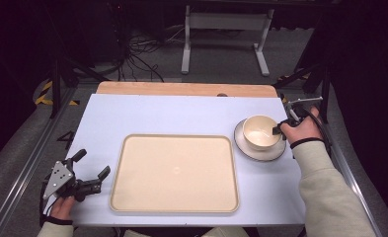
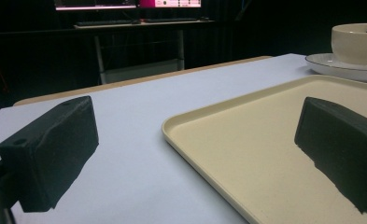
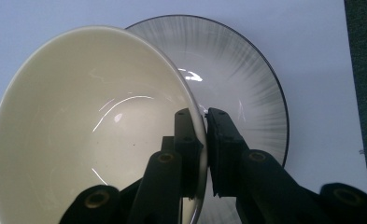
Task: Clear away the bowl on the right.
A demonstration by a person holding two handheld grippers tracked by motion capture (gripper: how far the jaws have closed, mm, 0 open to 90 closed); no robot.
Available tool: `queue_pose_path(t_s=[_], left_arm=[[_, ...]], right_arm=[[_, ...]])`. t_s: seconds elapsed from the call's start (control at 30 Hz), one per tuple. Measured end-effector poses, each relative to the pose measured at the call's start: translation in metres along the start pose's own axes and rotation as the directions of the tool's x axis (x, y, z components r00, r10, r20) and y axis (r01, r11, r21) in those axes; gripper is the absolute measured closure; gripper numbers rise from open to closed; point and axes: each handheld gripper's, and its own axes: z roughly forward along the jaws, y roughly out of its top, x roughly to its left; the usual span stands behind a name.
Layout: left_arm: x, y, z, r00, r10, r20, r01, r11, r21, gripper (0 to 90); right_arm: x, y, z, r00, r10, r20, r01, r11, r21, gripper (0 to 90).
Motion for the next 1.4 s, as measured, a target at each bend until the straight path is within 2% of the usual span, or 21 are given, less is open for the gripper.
queue_pose_path(t_s=[0.7, 1.0, 1.4], left_arm=[[0.000, 0.000, 0.000, 1.0000, 0.000, 0.000, 0.000, 1.0000, 0.000, 0.1], [0.000, 0.000, 0.000, 1.0000, 0.001, 0.000, -0.001, 1.0000, 0.000, 0.2], [0.000, 0.000, 0.000, 1.0000, 0.001, 0.001, -0.001, 1.0000, 0.000, 0.1]], right_arm=[[0.019, 0.006, -0.033, 0.9991, -0.039, -0.019, 0.039, 0.999, -0.015, 82.9], [0.031, 0.004, -0.035, 0.9969, -0.073, -0.029, 0.073, 0.997, -0.016, 82.8], [0.060, -0.003, -0.034, 0.9874, -0.150, -0.050, 0.150, 0.989, 0.003, 82.7]])
